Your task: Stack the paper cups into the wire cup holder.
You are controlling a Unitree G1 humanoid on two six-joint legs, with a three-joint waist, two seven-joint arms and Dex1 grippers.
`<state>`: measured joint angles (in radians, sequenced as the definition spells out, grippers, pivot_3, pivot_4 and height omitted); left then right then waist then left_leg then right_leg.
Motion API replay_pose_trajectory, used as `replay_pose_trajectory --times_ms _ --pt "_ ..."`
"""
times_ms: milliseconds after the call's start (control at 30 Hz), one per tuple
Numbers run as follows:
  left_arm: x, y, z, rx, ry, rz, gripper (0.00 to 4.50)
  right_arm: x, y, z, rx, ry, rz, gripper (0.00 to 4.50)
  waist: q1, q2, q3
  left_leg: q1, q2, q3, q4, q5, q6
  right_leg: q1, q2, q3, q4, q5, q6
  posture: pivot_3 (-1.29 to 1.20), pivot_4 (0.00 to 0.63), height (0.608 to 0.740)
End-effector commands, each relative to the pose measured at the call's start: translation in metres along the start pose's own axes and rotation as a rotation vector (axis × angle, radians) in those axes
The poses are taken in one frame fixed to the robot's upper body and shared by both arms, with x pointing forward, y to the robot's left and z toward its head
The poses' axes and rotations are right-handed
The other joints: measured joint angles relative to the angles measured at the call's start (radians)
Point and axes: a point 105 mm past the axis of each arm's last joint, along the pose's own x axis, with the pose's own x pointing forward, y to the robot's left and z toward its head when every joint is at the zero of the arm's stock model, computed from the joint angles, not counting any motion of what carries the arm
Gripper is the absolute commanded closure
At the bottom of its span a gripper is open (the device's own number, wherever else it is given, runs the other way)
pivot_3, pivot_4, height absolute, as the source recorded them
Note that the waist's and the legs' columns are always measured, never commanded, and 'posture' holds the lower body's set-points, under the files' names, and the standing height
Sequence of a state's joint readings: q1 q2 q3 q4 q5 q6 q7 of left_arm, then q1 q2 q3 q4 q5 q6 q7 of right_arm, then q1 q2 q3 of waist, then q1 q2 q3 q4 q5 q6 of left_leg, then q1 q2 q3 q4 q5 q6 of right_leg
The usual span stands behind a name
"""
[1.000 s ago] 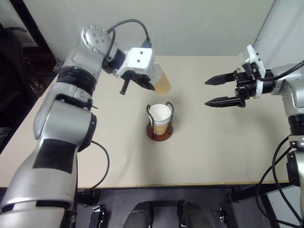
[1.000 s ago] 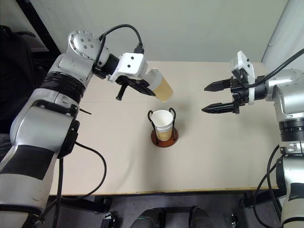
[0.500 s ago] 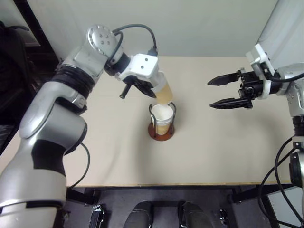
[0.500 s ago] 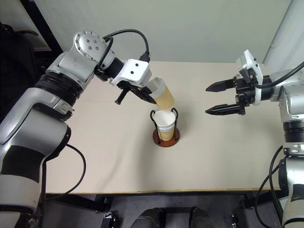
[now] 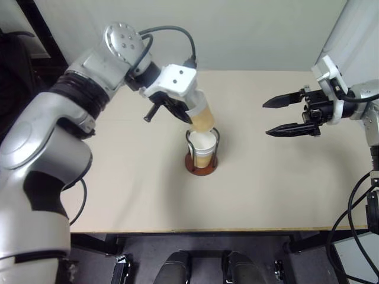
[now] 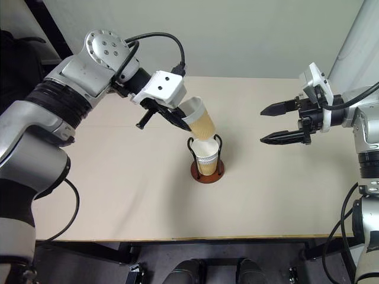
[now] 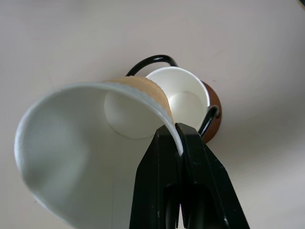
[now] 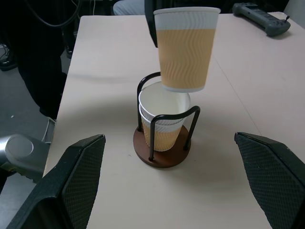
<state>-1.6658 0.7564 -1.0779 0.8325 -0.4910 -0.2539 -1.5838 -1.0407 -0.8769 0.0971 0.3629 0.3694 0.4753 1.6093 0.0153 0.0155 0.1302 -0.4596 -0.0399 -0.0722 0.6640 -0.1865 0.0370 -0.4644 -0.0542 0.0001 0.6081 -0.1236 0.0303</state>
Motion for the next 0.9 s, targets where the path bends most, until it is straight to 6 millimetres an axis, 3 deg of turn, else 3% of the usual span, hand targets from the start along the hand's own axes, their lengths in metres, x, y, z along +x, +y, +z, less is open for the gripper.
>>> replay_pose_trajectory --times_ms 33,900 --pt "-0.007 -0.004 0.008 0.038 -0.009 -0.028 4.49 -0.006 0.001 0.011 -0.041 -0.02 -0.006 0.0 0.0 0.0 0.0 0.0 0.0 -0.001 0.0 0.0 0.0 0.0 0.0 0.0 0.0 0.0 0.0 0.0 0.15 0.74" --pt "0.004 -0.017 0.0 0.073 0.025 -0.107 4.49 -0.007 0.003 0.002 -0.026 -0.046 -0.004 0.0 0.0 0.001 0.001 0.0 0.0 -0.002 0.0 -0.001 0.0 0.001 -0.001 0.0 -0.001 -0.002 0.001 0.0 0.15 0.74"
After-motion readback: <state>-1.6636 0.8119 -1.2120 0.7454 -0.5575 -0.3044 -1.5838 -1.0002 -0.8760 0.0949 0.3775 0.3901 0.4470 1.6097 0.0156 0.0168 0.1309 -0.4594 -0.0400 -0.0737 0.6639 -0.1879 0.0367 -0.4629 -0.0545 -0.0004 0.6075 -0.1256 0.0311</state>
